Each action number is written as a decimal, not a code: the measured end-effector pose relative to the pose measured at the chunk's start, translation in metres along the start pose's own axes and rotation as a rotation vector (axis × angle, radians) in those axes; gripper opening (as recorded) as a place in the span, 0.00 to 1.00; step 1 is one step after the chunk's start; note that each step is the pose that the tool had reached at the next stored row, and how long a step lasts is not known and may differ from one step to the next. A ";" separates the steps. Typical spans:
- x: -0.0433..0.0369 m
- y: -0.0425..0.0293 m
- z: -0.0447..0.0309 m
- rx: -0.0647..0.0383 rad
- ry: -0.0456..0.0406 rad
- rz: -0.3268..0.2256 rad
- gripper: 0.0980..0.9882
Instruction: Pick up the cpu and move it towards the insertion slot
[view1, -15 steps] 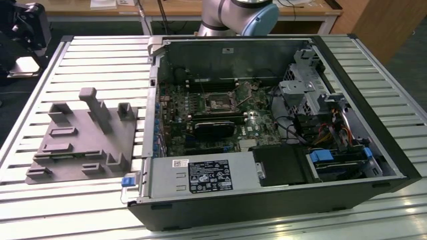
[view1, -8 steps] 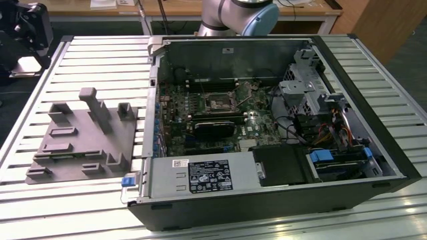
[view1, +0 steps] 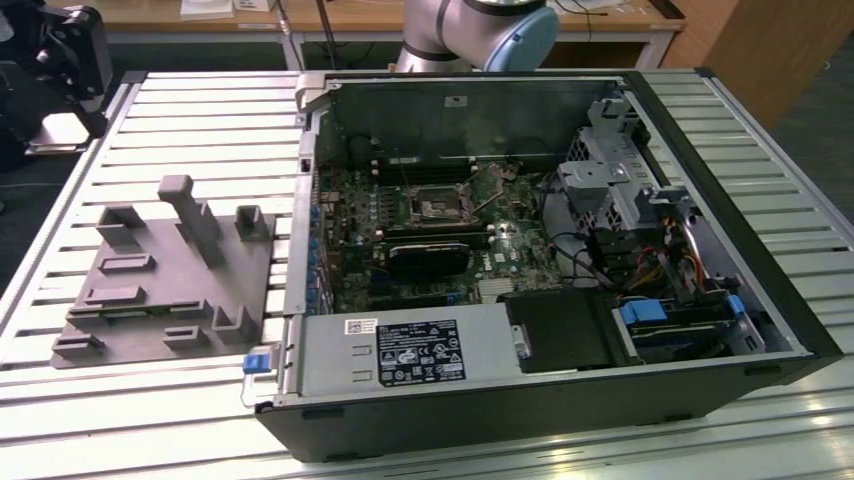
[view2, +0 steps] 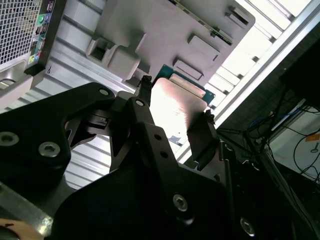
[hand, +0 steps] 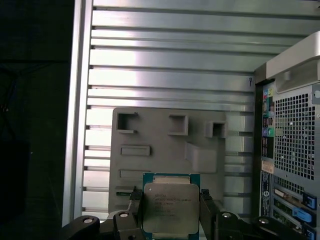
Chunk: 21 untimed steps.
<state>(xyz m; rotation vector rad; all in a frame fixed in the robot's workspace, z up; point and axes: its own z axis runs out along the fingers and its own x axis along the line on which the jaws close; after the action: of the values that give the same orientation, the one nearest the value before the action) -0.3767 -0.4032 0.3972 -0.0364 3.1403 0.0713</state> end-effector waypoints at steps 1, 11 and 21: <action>-0.0006 0.0000 0.0000 0.000 0.0000 0.000 0.50; -0.0080 -0.0002 0.0000 0.000 0.0000 0.000 0.50; -0.0141 -0.0003 0.0000 0.000 0.0001 0.000 0.50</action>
<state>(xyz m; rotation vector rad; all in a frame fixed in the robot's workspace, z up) -0.3625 -0.4032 0.3973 -0.0363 3.1403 0.0712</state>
